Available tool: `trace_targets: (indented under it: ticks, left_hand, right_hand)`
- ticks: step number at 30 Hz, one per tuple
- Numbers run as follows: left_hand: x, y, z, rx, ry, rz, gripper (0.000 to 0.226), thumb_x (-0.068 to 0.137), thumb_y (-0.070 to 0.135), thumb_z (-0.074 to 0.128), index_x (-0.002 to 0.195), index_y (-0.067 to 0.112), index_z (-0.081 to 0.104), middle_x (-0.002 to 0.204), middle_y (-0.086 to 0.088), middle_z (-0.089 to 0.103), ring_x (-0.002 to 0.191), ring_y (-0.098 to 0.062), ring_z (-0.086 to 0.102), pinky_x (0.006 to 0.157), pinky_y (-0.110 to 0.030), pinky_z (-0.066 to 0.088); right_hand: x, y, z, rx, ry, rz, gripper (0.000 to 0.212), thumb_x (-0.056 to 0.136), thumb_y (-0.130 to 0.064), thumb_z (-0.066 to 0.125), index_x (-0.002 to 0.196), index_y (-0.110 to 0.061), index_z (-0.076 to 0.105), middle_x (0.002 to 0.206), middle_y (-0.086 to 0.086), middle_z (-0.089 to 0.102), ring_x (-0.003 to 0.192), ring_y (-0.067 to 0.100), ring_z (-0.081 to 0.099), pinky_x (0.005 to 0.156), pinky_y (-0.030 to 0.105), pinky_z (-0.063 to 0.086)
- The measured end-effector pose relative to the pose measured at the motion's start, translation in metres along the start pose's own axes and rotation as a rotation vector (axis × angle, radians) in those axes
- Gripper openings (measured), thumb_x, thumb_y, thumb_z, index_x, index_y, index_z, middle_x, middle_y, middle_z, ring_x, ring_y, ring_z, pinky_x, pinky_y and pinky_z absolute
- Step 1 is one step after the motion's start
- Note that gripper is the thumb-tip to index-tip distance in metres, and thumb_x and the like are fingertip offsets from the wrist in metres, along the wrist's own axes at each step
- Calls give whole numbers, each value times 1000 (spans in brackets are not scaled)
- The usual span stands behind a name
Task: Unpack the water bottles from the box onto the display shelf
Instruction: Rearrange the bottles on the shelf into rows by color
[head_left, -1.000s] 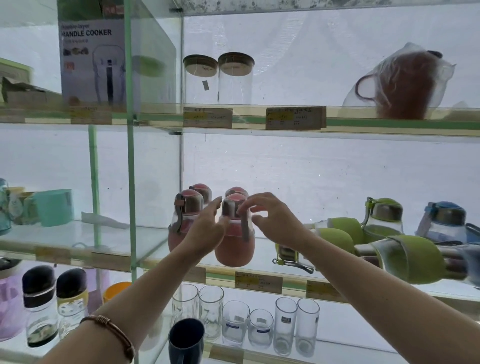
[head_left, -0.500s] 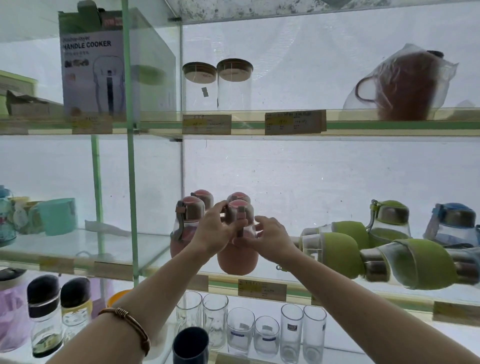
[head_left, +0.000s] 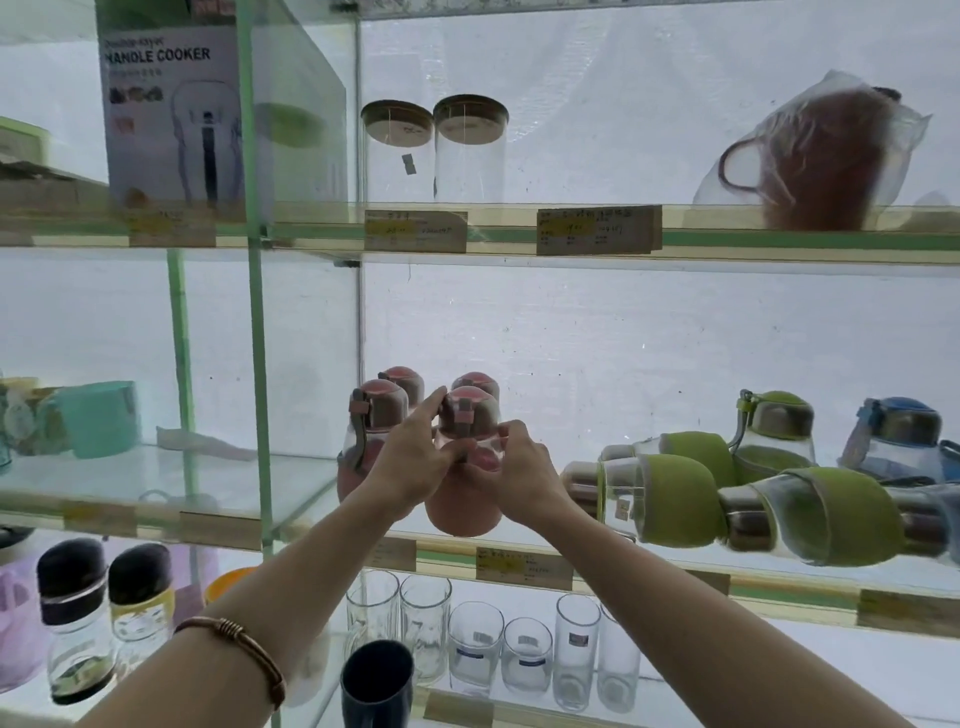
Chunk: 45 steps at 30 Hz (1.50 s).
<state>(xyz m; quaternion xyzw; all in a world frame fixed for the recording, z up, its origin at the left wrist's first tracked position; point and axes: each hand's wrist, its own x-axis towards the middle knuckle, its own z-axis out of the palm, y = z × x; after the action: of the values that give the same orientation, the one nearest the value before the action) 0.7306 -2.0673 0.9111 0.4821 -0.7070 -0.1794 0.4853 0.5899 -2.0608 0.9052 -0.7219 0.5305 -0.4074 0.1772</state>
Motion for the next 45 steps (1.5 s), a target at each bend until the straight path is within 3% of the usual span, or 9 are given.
trace_targets:
  ticks: [6, 9, 14, 19, 23, 30, 37, 43, 45]
  left_hand:
    - [-15, 9, -1, 94, 72, 62, 61, 81, 25, 73, 134, 16, 46, 122, -9, 57, 111, -24, 55, 100, -41, 44]
    - [-38, 17, -5, 85, 164, 56, 45, 89, 25, 64, 131, 16, 51, 128, -10, 47, 116, -24, 50, 104, -38, 40]
    - [-65, 35, -8, 52, 141, 100, 33, 92, 25, 58, 123, 13, 56, 129, -10, 48, 111, -22, 54, 92, -31, 45]
    - [-96, 72, 6, 3, 1, 114, 31, 93, 27, 56, 122, 14, 57, 125, -11, 56, 100, -17, 57, 94, -36, 47]
    - [-116, 100, 26, 78, -120, 165, 34, 94, 31, 56, 124, 16, 55, 127, -7, 54, 106, -17, 56, 90, -32, 48]
    - [-113, 149, 89, 143, -93, 89, 36, 94, 31, 54, 127, 15, 53, 129, -12, 54, 106, -21, 60, 94, -43, 49]
    - [-124, 167, 132, 193, 12, -33, 35, 95, 28, 54, 127, 13, 53, 129, -13, 53, 110, -23, 58, 97, -40, 47]
    - [-115, 173, 131, 247, 39, -57, 38, 96, 24, 52, 131, 10, 50, 133, -12, 48, 102, -15, 53, 79, -20, 41]
    - [-110, 170, 128, 297, 28, -63, 39, 96, 23, 52, 133, 11, 48, 137, -13, 44, 108, -18, 51, 83, -20, 40]
  right_hand:
    - [-17, -13, -9, -92, -37, -23, 53, 91, -31, 61, 134, -6, 41, 131, 14, 54, 116, 27, 52, 81, 27, 39]
    - [-37, -22, -21, -138, -24, -14, 69, 86, -41, 66, 138, -4, 39, 134, 13, 51, 122, 25, 48, 84, 25, 36]
    - [-89, -31, -42, -192, 19, 32, 93, 76, -44, 76, 146, -5, 28, 143, 10, 44, 131, 22, 41, 108, 36, 35]
    - [-137, -26, -77, -203, 19, 53, 87, 74, -33, 81, 143, -7, 36, 133, 9, 51, 117, 16, 49, 91, 18, 38]
    - [-153, -19, -113, -244, 35, 27, 84, 73, -39, 80, 141, -10, 39, 134, 10, 51, 123, 23, 48, 101, 34, 42]
    - [-159, 19, -182, -320, -47, -62, 81, 76, -42, 76, 142, -14, 38, 139, 6, 48, 125, 21, 46, 103, 33, 39]
    - [-149, 42, -219, -359, -185, -165, 74, 80, -39, 73, 140, -14, 40, 139, 5, 46, 126, 21, 43, 103, 32, 37]
    - [-125, 48, -229, -383, -227, -216, 76, 81, -35, 73, 144, -15, 34, 142, 5, 39, 130, 21, 37, 99, 35, 43]
    - [-118, 50, -226, -394, -243, -222, 76, 82, -36, 72, 144, -14, 33, 142, 6, 39, 131, 21, 36, 101, 34, 40]
